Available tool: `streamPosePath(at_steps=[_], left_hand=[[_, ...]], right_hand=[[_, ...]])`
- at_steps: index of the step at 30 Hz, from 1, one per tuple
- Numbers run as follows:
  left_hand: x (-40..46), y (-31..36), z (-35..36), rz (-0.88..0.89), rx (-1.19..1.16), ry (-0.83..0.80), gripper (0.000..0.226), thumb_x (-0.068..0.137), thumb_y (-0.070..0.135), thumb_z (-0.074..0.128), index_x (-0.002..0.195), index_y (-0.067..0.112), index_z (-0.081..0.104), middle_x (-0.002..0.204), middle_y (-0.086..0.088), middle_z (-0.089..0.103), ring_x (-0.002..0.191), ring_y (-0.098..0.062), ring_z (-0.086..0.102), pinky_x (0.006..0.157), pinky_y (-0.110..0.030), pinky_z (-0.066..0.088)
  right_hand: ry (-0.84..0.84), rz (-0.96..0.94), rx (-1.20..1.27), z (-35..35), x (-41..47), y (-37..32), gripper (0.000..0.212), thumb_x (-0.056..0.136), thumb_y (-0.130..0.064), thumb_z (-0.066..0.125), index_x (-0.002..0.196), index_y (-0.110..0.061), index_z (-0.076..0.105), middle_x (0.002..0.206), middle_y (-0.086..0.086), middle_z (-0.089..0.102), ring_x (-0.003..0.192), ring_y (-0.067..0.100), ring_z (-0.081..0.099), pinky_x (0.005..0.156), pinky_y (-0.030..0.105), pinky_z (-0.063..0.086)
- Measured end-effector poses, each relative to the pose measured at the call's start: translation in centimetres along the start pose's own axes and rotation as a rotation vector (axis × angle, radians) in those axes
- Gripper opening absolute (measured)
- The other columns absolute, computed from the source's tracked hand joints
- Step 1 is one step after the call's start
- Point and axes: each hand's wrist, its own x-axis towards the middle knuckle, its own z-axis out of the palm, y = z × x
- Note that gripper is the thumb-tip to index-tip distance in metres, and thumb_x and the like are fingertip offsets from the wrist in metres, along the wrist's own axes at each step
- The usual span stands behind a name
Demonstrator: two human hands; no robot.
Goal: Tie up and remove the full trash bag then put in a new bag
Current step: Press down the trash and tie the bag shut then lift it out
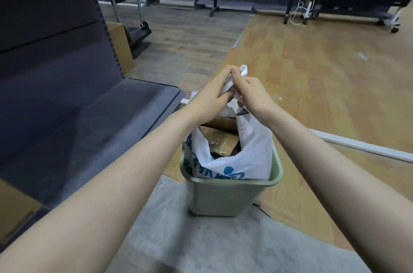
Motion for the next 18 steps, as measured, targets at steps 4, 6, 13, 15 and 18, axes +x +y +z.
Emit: streamPosePath(at_steps=[4,6,13,15,18], left_hand=[[-0.3,0.0,-0.4,-0.044,-0.043,-0.016,0.042,0.092,-0.007,0.042,0.129,0.014,0.043,0.094,-0.003,0.055,0.076,-0.004,0.049,0.07,-0.006,0.041],[-0.3,0.4,-0.4,-0.038,-0.017,-0.014,0.047,0.093,-0.006,0.043,0.135,0.014,0.042,0.09,0.008,0.052,0.065,0.008,0.049,0.063,0.0,0.037],[-1.6,1.0,-0.2,-0.074,-0.027,-0.118,0.056,0.098,-0.004,0.035,0.146,0.024,0.029,0.135,-0.038,0.033,0.121,-0.036,0.039,0.087,-0.037,0.041],[-1.7,0.1,-0.1,-0.076,-0.065,-0.089,0.047,0.099,0.001,0.038,0.137,0.027,0.03,0.09,0.0,0.041,0.068,-0.023,0.061,0.058,-0.029,0.048],[-1.1,-1.7,-0.5,-0.21,-0.117,-0.032,0.017,0.1,0.015,0.043,0.116,0.018,0.038,0.06,-0.001,0.043,0.049,-0.008,0.041,0.052,-0.018,0.038]], right_hand=[[-0.047,-0.021,0.004,0.1,-0.6,-0.2,0.052,0.104,-0.024,0.027,0.067,-0.007,0.06,0.035,-0.016,0.047,0.037,-0.004,0.044,0.048,0.006,0.036],[0.006,-0.015,0.0,0.3,-0.3,0.1,0.055,0.103,-0.028,0.031,0.075,0.012,0.057,0.039,-0.012,0.039,0.039,0.002,0.033,0.049,0.017,0.032],[0.268,0.013,0.202,-0.3,0.1,0.4,0.027,0.094,0.0,0.042,0.11,-0.008,0.063,0.103,0.001,0.069,0.072,-0.008,0.058,0.056,0.002,0.04],[0.298,-0.004,0.2,-0.6,0.0,0.6,0.029,0.095,-0.002,0.044,0.118,-0.011,0.059,0.114,0.007,0.069,0.079,0.0,0.06,0.057,0.002,0.041],[0.318,-0.019,0.206,-0.9,0.0,0.5,0.029,0.098,-0.007,0.041,0.124,-0.008,0.053,0.111,0.0,0.069,0.068,-0.008,0.06,0.051,0.002,0.038]])
